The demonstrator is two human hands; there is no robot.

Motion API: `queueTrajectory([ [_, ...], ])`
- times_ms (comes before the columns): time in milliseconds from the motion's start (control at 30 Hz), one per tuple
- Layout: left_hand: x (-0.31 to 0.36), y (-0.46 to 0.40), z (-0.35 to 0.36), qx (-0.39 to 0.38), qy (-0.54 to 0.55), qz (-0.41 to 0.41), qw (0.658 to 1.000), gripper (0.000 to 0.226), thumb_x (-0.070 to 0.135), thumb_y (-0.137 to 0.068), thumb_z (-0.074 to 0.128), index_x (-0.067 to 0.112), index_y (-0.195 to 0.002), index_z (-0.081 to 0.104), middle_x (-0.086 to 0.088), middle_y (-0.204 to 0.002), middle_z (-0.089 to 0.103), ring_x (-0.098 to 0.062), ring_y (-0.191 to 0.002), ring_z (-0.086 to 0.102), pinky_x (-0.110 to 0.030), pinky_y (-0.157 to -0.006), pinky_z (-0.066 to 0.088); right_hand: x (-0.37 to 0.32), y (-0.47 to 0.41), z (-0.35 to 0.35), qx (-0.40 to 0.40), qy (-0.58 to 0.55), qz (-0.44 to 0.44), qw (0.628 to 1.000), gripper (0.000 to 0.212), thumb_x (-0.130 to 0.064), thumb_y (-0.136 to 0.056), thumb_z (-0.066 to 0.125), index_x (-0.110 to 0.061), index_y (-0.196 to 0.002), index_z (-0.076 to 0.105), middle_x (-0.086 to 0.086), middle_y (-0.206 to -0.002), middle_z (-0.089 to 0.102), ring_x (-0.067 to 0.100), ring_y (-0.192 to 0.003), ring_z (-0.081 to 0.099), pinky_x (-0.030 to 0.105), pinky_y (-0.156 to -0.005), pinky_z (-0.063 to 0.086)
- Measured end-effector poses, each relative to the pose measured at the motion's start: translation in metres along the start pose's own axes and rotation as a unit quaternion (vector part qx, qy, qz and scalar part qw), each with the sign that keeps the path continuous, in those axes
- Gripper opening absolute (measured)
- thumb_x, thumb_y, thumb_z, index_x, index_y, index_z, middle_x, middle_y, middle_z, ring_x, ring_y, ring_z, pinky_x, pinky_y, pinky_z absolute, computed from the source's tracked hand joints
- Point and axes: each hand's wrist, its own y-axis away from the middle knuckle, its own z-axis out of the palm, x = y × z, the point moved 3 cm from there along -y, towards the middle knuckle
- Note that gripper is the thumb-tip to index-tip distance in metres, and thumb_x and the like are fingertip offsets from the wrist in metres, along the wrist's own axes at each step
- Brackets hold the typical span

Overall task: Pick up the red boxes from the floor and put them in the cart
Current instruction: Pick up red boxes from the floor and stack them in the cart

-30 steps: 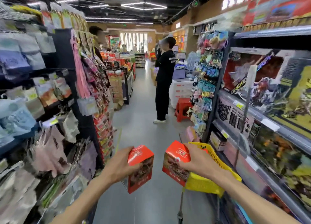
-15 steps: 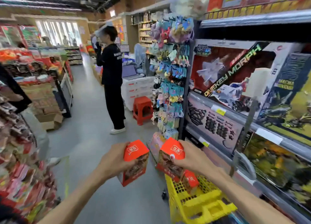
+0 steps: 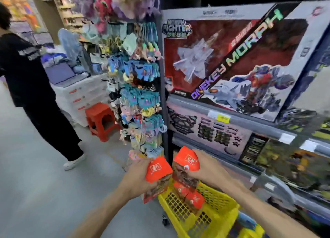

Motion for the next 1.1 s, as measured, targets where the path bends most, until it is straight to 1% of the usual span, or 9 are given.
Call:
queueTrajectory([
  [133, -0.011, -0.072, 0.02, -0.049, -0.017, 0.067, 0.996, 0.086, 0.065, -0.066, 0.057, 0.022, -0.139, 0.042, -0.001, -0.127, 0.056, -0.023, -0.116, 0.049, -0.038, -0.095, 0.042, 0.029, -0.021, 0.008, 0.022, 0.018, 0.069, 0.997, 0.074, -0.056, -0.078, 0.067, -0.027, -0.141, 0.041, -0.003, -0.132, 0.056, 0.018, -0.119, 0.053, 0.024, -0.083, 0.037],
  [267, -0.016, -0.131, 0.052, -0.118, -0.001, 0.136, 0.984, 0.084, 0.054, -0.07, 0.069, 0.018, -0.141, 0.043, -0.002, -0.128, 0.056, -0.024, -0.118, 0.05, -0.033, -0.096, 0.04, 0.058, -0.023, 0.022, 0.05, 0.013, 0.163, 0.985, 0.082, -0.058, -0.076, 0.065, -0.024, -0.144, 0.036, 0.002, -0.137, 0.054, 0.022, -0.121, 0.053, 0.034, -0.094, 0.046],
  [433, -0.026, -0.176, 0.094, -0.188, -0.03, 0.209, 0.959, 0.09, 0.062, -0.063, 0.059, 0.022, -0.141, 0.04, 0.003, -0.128, 0.054, -0.021, -0.113, 0.047, -0.036, -0.095, 0.042, 0.072, -0.009, 0.059, 0.083, 0.003, 0.303, 0.949, 0.08, -0.059, -0.076, 0.063, -0.028, -0.144, 0.034, 0.002, -0.135, 0.053, 0.027, -0.124, 0.052, 0.039, -0.095, 0.046],
  [533, -0.03, -0.19, 0.116, -0.227, -0.02, 0.23, 0.946, 0.091, 0.057, -0.068, 0.066, 0.023, -0.146, 0.034, 0.002, -0.132, 0.048, -0.02, -0.121, 0.043, -0.033, -0.098, 0.038, 0.084, -0.002, 0.087, 0.089, 0.019, 0.365, 0.926, 0.082, -0.061, -0.074, 0.062, -0.018, -0.14, 0.041, 0.007, -0.13, 0.056, 0.03, -0.121, 0.053, 0.041, -0.098, 0.043],
  [600, -0.04, -0.199, 0.137, -0.248, -0.008, 0.234, 0.94, 0.089, 0.051, -0.07, 0.072, 0.024, -0.146, 0.033, 0.002, -0.132, 0.046, -0.019, -0.125, 0.042, -0.032, -0.099, 0.038, 0.098, 0.0, 0.109, 0.077, 0.053, 0.381, 0.92, 0.093, -0.072, -0.068, 0.05, -0.012, -0.139, 0.046, 0.01, -0.127, 0.059, 0.034, -0.119, 0.053, 0.043, -0.1, 0.04],
  [800, -0.081, -0.214, 0.225, -0.229, -0.016, 0.305, 0.924, 0.092, 0.073, -0.066, 0.056, 0.016, -0.138, 0.049, -0.001, -0.127, 0.059, -0.021, -0.116, 0.047, -0.031, -0.099, 0.032, 0.178, -0.013, 0.191, -0.008, 0.13, 0.401, 0.907, 0.114, -0.082, -0.053, 0.027, -0.011, -0.141, 0.043, 0.006, -0.133, 0.054, 0.03, -0.128, 0.047, 0.046, -0.108, 0.03],
  [900, -0.1, -0.223, 0.269, -0.229, -0.031, 0.333, 0.914, 0.088, 0.065, -0.069, 0.062, 0.014, -0.139, 0.046, -0.004, -0.13, 0.058, -0.027, -0.121, 0.049, -0.033, -0.104, 0.026, 0.225, -0.021, 0.24, -0.042, 0.154, 0.392, 0.906, 0.109, -0.08, -0.053, 0.041, -0.004, -0.13, 0.053, 0.013, -0.118, 0.064, 0.034, -0.11, 0.059, 0.051, -0.097, 0.04],
  [967, -0.112, -0.226, 0.292, -0.227, -0.042, 0.348, 0.909, 0.087, 0.065, -0.069, 0.061, 0.012, -0.137, 0.047, -0.006, -0.13, 0.058, -0.028, -0.122, 0.049, -0.032, -0.105, 0.027, 0.253, -0.025, 0.271, -0.07, 0.184, 0.378, 0.905, 0.099, -0.07, -0.052, 0.066, -0.002, -0.124, 0.057, 0.015, -0.11, 0.067, 0.035, -0.101, 0.063, 0.051, -0.09, 0.042],
  [1100, -0.136, -0.229, 0.328, -0.262, -0.044, 0.321, 0.909, 0.091, 0.056, -0.071, 0.075, 0.019, -0.145, 0.038, -0.001, -0.14, 0.05, -0.027, -0.131, 0.041, -0.038, -0.11, 0.033, 0.286, -0.036, 0.311, -0.123, 0.186, 0.362, 0.905, 0.091, -0.037, -0.059, 0.08, -0.005, -0.135, 0.044, 0.012, -0.127, 0.057, 0.033, -0.119, 0.054, 0.047, -0.099, 0.033],
])
